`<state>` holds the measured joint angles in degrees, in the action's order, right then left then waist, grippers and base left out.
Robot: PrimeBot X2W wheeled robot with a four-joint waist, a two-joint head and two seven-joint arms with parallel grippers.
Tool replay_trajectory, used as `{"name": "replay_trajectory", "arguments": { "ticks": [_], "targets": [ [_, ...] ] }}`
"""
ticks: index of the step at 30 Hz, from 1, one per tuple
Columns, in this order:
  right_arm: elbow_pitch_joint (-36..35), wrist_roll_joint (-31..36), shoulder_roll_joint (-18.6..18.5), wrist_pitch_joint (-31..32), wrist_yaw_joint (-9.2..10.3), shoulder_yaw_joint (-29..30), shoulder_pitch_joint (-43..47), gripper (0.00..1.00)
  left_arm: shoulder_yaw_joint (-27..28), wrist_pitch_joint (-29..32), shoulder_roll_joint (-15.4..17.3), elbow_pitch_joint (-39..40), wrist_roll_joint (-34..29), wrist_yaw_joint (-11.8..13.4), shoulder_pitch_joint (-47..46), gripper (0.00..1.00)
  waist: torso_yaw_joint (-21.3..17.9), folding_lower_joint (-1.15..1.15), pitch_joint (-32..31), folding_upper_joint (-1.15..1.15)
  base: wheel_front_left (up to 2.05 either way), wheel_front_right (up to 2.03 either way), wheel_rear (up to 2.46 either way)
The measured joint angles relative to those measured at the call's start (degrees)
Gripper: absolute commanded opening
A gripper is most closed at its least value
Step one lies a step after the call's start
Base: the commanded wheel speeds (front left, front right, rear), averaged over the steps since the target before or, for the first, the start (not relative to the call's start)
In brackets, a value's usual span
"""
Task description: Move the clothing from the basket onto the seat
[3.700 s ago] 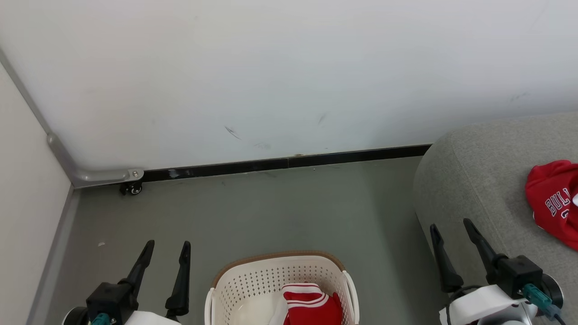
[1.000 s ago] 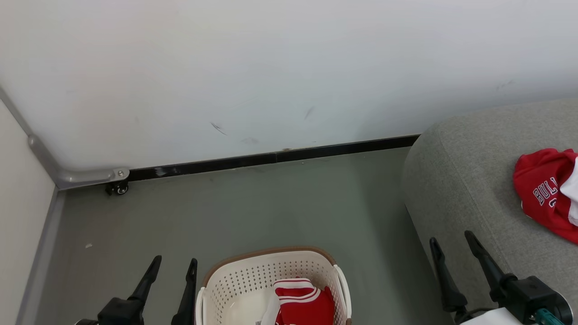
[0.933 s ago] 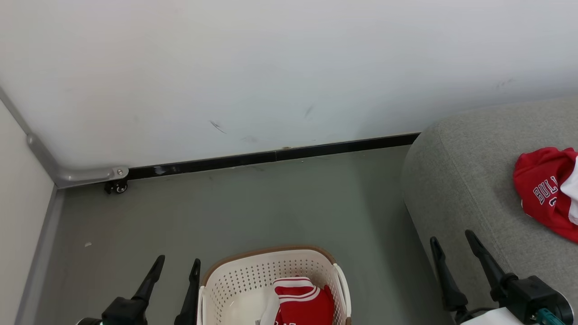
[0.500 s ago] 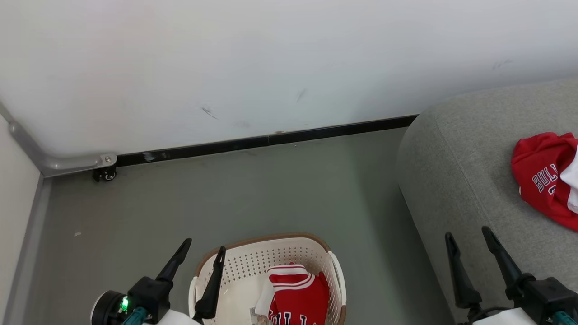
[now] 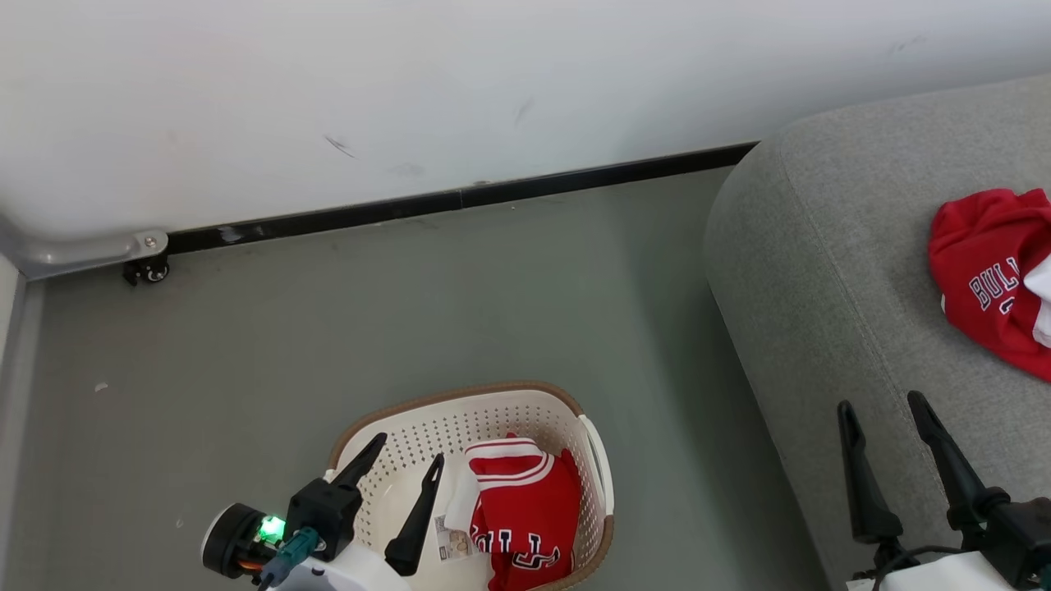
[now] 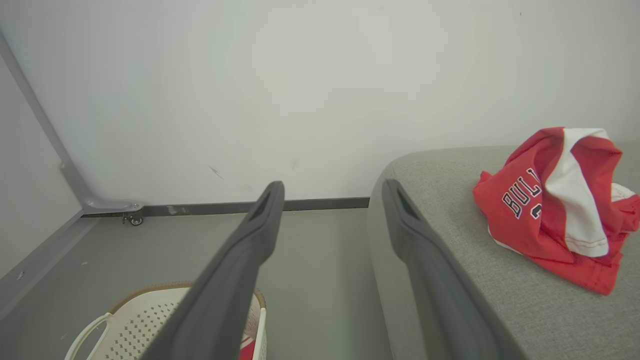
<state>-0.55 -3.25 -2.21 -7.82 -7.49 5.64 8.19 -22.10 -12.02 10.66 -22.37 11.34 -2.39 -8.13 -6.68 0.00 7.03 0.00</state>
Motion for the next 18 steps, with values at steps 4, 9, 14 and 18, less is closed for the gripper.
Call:
{"name": "replay_trajectory", "arguments": {
  "ticks": [4,9,14,18],
  "targets": [
    [-0.9,-0.3,0.0,-0.1,0.0,0.6,-0.2,1.0,-0.7,0.5,-0.2,-2.3,-0.6,-0.2,-1.7,1.0,-0.7,0.0,2.1,0.0,0.0,0.0,0.0],
    [-1.4,-0.5,0.0,-0.4,0.0,1.1,-1.3,1.0,-1.1,0.9,-0.5,-3.9,-1.0,-0.6,-4.6,1.0,-1.6,0.0,4.9,0.0,0.0,0.0,0.0],
    [-2.4,-1.1,0.1,-0.9,0.0,1.5,-3.2,1.0,-1.4,0.9,-0.7,-6.5,-1.6,-1.0,-8.3,1.0,-2.9,0.0,8.3,0.0,0.0,0.0,0.0],
    [-2.9,-1.3,0.1,-1.3,0.0,1.7,-4.2,1.0,-2.3,0.9,-0.7,-8.2,-2.7,-1.2,-10.1,1.0,-3.8,0.0,10.6,0.0,0.0,0.0,0.0]
  ]
}}
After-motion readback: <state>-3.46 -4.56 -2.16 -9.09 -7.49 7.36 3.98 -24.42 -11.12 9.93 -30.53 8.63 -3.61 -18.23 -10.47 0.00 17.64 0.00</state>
